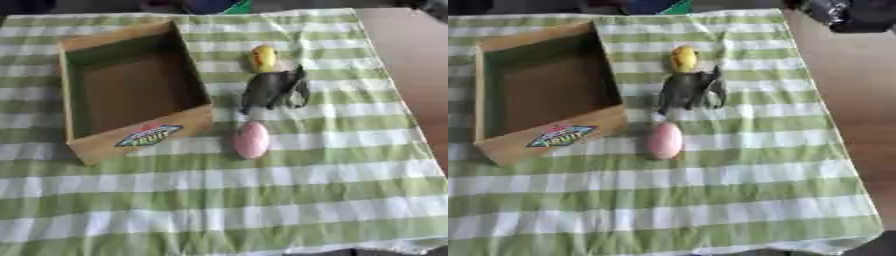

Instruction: Pick up objects on the table and place them in the box.

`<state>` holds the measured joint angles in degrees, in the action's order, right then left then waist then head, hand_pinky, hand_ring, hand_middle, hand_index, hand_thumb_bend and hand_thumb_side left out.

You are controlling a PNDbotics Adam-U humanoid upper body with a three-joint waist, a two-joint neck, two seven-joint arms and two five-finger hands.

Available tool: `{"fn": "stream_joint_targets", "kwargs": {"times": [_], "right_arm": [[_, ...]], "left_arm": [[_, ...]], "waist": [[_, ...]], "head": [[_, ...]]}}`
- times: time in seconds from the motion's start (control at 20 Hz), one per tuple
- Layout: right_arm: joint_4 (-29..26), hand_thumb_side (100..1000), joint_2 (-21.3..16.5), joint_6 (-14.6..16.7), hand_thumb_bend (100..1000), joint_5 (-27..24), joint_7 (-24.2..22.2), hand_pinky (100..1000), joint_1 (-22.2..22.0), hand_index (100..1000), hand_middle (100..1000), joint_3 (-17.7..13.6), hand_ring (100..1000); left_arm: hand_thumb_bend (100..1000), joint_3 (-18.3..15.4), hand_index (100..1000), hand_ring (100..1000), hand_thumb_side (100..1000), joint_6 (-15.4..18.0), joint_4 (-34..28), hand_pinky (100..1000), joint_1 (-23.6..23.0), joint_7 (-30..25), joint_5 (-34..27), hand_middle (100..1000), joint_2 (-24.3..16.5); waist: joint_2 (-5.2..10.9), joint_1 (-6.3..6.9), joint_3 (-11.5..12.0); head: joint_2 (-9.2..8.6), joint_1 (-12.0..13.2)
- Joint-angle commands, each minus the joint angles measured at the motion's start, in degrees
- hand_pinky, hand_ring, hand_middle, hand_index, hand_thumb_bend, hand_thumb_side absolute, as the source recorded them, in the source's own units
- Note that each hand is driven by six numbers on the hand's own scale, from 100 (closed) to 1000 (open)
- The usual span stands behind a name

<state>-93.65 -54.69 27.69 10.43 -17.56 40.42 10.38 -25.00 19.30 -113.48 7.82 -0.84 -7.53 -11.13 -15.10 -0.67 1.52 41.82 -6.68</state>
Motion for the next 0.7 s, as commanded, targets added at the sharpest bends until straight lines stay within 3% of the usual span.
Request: {"fn": "stream_joint_targets", "kwargs": {"times": [0.05,0.35,0.7], "right_arm": [[4.16,924,-2.89,2.33,221,2.29,-1.29,747,3.39,912,790,2.67,839],[12.98,847,-0.54,5.01,283,6.83,-3.29,754,9.52,907,785,7.07,844],[18.24,726,2.62,6.31,353,10.6,-6.82,781,12.42,931,794,9.06,865]], "left_arm": [[100,0.23,788,677,889,0.04,-1.11,490,0.03,-0.4,-0.16,662,-1.73],[100,0.54,787,678,889,0.02,-1.11,490,-0.18,-0.8,-0.09,660,-1.88],[100,0.65,786,679,894,-0.36,-1.11,489,-0.06,-1.2,-0.12,660,-1.72]], "waist": [[1.16,-0.05,0.06],[1.23,-0.01,0.19],[1.03,0.08,0.52]], "head": [[0.23,-0.08],[0.22,-0.26],[-0.56,-0.46]]}}
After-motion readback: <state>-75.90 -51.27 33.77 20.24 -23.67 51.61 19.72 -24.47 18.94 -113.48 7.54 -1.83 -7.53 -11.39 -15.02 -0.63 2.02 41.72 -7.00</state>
